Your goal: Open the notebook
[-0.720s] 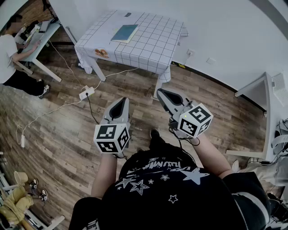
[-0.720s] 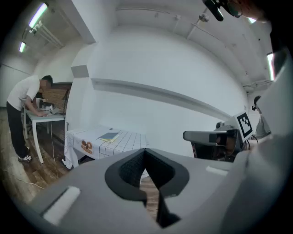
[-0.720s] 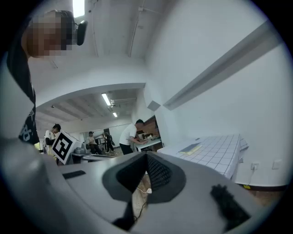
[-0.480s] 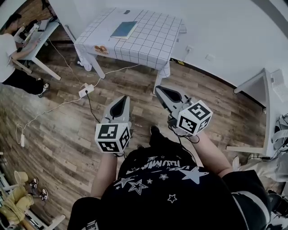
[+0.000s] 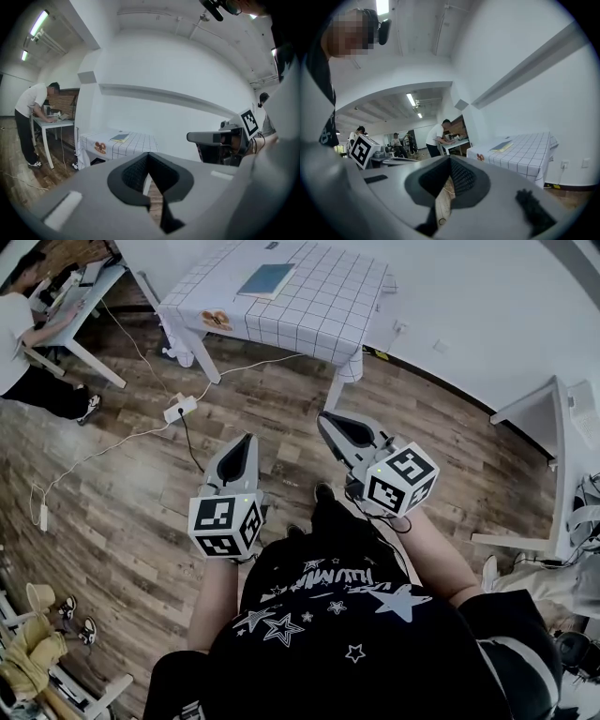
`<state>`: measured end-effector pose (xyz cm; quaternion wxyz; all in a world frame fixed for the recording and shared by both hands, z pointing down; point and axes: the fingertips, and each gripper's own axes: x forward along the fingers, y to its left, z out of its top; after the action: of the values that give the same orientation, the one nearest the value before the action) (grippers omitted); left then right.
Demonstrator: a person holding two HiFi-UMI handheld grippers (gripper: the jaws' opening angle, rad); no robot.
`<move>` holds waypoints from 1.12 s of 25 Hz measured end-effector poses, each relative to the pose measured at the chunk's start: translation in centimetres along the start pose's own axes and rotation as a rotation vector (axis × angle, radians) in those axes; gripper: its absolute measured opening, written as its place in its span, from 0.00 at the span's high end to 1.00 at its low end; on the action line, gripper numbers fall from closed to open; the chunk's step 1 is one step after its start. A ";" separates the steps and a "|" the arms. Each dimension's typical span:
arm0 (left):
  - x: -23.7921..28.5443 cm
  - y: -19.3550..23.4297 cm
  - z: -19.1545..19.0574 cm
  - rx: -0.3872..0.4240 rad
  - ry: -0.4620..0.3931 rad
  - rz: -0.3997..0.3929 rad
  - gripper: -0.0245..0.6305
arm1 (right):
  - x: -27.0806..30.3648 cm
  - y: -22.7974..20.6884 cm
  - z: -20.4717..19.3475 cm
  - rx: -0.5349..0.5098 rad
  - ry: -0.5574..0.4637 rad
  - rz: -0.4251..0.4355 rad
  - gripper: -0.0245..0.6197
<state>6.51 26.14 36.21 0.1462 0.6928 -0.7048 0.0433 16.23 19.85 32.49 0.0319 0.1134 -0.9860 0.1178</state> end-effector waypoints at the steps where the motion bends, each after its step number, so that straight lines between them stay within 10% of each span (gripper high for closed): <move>1: -0.3 0.3 -0.3 -0.004 0.004 0.005 0.95 | 0.3 0.1 -0.1 0.002 0.001 0.000 0.94; 28: 3.2 7.2 -0.1 -0.043 -0.040 0.071 0.95 | 8.0 -5.9 0.5 0.059 -0.014 -0.035 0.94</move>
<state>-0.62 23.36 38.17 0.1454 0.6646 -0.7326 0.0195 9.83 12.43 34.03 0.0235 0.1324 -0.9802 0.1454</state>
